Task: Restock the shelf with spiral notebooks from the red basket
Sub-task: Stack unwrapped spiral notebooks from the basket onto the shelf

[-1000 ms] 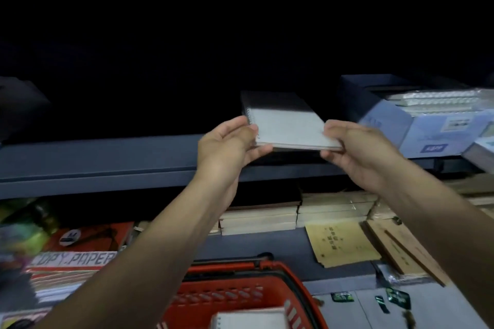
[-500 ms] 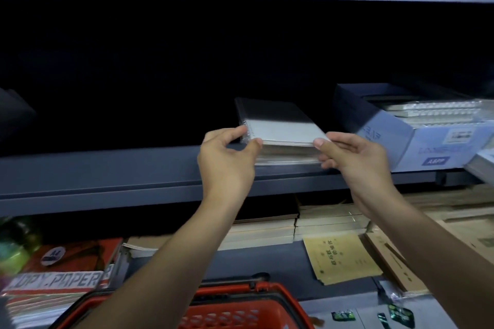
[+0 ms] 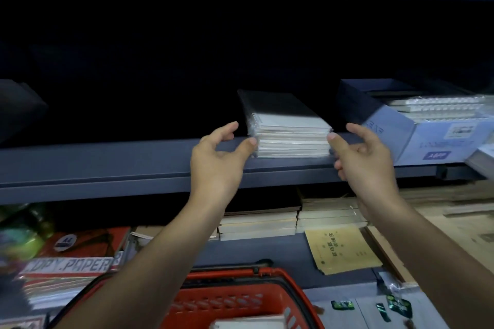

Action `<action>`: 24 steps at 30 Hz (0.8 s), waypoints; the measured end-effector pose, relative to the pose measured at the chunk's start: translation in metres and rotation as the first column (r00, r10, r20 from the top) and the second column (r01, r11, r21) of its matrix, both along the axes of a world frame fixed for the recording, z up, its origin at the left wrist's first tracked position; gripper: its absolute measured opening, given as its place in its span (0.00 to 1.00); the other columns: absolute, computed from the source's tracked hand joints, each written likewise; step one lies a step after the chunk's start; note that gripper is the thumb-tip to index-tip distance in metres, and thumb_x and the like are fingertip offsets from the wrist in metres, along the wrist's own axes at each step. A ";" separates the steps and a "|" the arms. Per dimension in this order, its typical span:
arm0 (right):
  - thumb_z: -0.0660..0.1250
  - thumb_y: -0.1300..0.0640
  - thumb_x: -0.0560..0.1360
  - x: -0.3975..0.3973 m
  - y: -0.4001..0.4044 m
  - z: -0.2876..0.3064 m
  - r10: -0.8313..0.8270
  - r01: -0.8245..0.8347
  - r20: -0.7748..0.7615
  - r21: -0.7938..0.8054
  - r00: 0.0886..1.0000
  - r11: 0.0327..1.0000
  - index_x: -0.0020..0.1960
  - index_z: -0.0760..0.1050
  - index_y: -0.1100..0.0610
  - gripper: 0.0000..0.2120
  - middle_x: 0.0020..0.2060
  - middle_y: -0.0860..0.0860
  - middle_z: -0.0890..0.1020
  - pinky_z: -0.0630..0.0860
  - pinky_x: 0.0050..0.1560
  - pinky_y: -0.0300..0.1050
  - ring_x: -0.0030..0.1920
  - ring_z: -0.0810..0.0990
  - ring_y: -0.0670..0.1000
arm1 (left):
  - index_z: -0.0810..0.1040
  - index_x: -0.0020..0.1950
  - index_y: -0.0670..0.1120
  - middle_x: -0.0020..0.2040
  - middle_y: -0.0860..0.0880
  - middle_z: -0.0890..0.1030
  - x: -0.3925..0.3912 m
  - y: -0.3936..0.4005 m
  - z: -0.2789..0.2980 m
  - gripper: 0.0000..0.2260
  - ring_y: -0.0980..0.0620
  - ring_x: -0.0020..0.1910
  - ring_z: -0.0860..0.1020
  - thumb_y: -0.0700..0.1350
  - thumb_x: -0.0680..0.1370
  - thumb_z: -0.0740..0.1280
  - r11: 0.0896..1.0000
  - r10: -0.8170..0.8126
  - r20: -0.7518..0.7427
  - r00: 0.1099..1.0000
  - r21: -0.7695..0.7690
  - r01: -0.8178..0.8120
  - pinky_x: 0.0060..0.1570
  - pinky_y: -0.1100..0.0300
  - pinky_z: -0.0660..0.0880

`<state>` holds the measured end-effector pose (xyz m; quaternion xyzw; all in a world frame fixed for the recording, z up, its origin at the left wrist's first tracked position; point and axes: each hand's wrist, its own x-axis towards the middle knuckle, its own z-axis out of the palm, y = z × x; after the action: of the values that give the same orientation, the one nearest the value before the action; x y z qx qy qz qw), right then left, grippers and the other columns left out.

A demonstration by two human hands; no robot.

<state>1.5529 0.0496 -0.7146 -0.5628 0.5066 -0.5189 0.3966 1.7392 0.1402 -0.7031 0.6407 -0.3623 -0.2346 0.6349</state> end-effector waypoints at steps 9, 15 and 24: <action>0.67 0.60 0.79 -0.018 0.159 -0.050 0.275 -0.228 -0.063 0.402 0.959 0.887 0.58 0.78 0.53 0.09 0.36 0.49 0.82 0.74 0.38 0.46 0.34 0.79 0.49 | 0.83 0.55 0.52 0.47 0.52 0.85 -0.015 0.155 -0.053 0.10 0.60 0.36 0.80 0.43 0.76 0.73 0.975 -0.030 -0.199 0.980 0.209 0.072 0.36 0.65 0.78; 0.71 0.56 0.77 -0.022 0.226 -0.145 0.461 -0.206 -0.163 0.733 0.872 0.648 0.61 0.78 0.57 0.14 0.49 0.56 0.82 0.78 0.52 0.52 0.46 0.80 0.55 | 0.84 0.53 0.47 0.52 0.41 0.85 -0.041 0.221 -0.166 0.12 0.50 0.44 0.80 0.34 0.73 0.74 0.841 -0.021 -0.238 0.971 0.521 0.146 0.49 0.55 0.76; 0.69 0.54 0.79 -0.004 0.243 -0.191 0.393 -0.046 -0.211 0.832 0.895 0.552 0.75 0.66 0.59 0.27 0.71 0.54 0.72 0.70 0.63 0.46 0.67 0.73 0.55 | 0.77 0.45 0.64 0.42 0.65 0.82 -0.047 0.254 -0.224 0.21 0.69 0.44 0.80 0.35 0.72 0.69 0.693 -0.198 -0.002 0.980 0.708 0.141 0.45 0.76 0.73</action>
<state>1.5494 0.2930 -0.9057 -0.4668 0.6759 -0.0580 0.5674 1.6924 0.3946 -0.9272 0.8064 -0.3262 -0.3882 0.3043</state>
